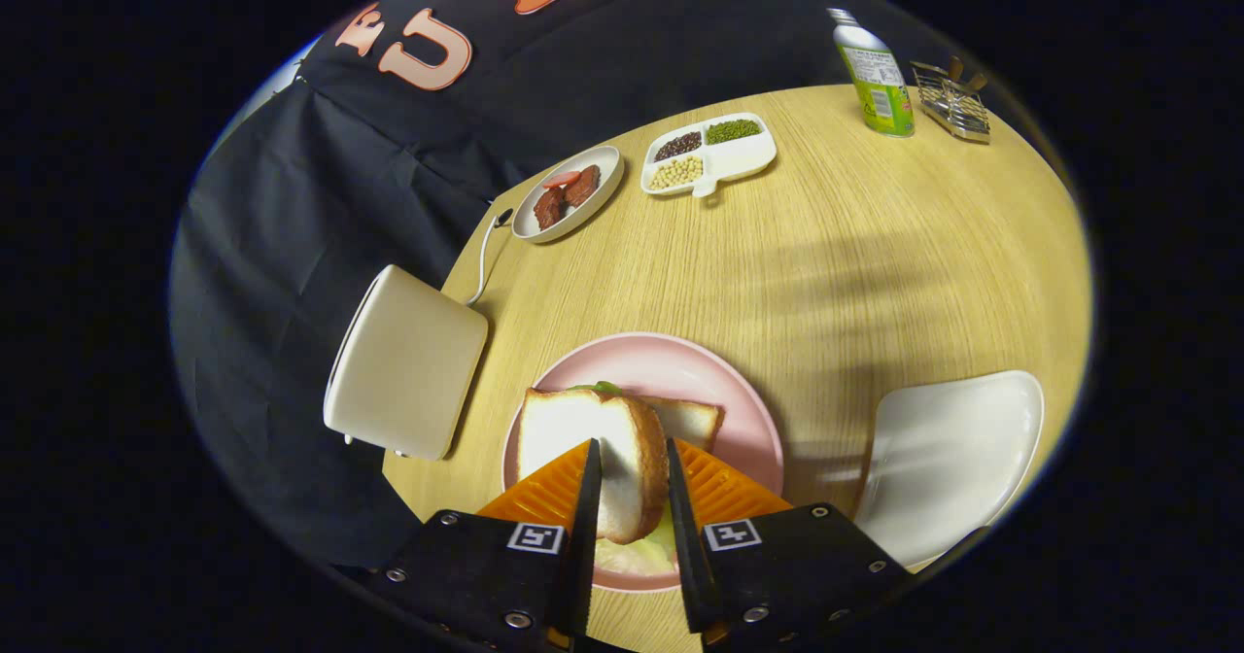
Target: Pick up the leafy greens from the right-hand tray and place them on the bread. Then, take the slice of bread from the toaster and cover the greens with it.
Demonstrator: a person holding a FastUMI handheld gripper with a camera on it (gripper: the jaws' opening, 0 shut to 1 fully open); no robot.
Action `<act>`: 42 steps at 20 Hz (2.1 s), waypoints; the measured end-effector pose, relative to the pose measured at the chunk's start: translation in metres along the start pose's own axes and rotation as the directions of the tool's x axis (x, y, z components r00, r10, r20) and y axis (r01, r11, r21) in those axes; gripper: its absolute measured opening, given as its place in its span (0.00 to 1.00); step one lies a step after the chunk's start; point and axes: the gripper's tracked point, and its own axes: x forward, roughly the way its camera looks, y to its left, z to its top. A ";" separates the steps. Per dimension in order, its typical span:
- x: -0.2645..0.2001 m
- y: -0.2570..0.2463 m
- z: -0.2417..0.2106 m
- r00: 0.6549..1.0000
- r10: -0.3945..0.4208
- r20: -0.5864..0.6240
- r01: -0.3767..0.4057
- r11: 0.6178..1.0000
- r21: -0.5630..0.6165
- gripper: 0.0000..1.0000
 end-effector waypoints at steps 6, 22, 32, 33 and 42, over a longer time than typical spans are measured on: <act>-0.024 -0.004 0.041 0.981 -0.039 0.190 0.051 0.997 -0.057 0.47; -0.156 0.051 0.153 0.607 0.003 0.794 0.347 0.899 -0.269 0.85; -0.218 0.107 0.163 0.371 0.131 0.920 0.474 0.825 -0.308 0.97; -0.220 0.111 0.162 0.358 0.142 0.923 0.486 0.816 -0.313 0.97; -0.227 0.128 0.153 0.293 0.187 0.938 0.487 0.815 -0.315 0.99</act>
